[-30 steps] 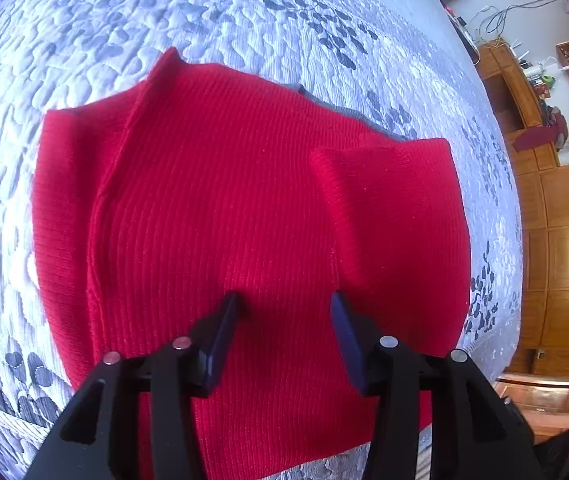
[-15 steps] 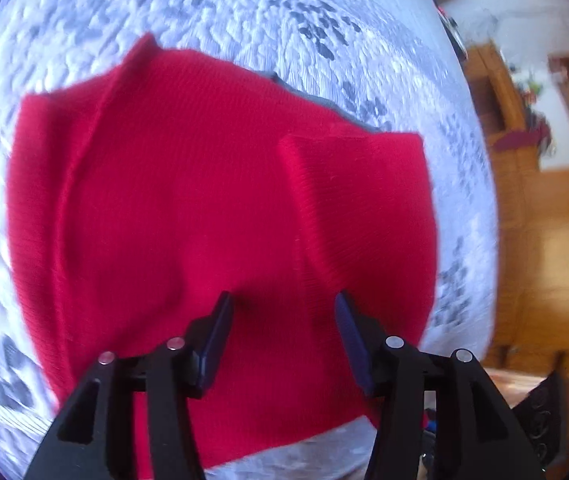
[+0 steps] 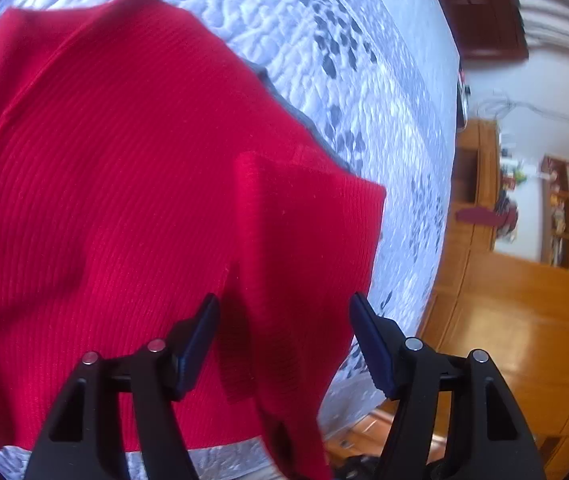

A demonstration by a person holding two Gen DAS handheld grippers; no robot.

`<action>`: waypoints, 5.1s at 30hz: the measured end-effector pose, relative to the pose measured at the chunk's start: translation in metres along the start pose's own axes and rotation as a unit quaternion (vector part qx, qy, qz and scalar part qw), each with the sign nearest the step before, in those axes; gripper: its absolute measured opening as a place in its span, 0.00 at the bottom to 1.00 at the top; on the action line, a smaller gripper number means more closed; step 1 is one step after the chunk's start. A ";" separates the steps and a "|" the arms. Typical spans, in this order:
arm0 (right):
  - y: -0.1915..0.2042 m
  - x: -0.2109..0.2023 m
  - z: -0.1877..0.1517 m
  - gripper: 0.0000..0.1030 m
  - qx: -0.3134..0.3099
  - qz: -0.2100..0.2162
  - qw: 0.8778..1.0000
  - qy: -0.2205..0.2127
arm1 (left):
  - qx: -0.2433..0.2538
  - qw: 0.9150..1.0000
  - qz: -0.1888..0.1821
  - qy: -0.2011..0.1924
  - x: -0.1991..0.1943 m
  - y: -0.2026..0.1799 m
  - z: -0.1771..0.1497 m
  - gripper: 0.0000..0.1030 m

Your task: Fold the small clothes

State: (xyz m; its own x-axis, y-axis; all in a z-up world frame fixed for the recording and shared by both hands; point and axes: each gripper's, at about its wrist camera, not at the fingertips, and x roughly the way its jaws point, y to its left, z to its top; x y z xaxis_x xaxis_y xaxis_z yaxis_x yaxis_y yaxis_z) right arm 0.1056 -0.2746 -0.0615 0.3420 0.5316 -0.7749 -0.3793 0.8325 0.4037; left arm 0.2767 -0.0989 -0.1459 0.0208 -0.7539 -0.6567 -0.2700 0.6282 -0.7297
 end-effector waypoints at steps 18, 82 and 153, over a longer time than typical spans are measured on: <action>-0.007 -0.032 0.007 0.07 0.027 0.040 0.998 -0.047 | 0.006 0.998 -0.045 0.040 0.044 -0.020 0.012 0.61; -0.040 0.081 -0.008 0.63 0.296 0.107 0.945 0.083 | 0.247 0.921 0.284 -0.096 -0.091 0.087 -0.094 0.56; -0.045 0.081 0.020 0.57 0.211 0.021 0.963 0.166 | 0.210 0.926 0.289 -0.124 -0.120 0.064 -0.074 0.54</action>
State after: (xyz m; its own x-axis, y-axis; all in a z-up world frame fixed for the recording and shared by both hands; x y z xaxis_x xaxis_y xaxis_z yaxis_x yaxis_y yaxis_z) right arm 0.1678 -0.2662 -0.1329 0.0140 0.5458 -0.8378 0.0205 0.8375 0.5460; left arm 0.1860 0.0178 -0.1002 0.2238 -0.2335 -0.9462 0.0911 0.9716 -0.2183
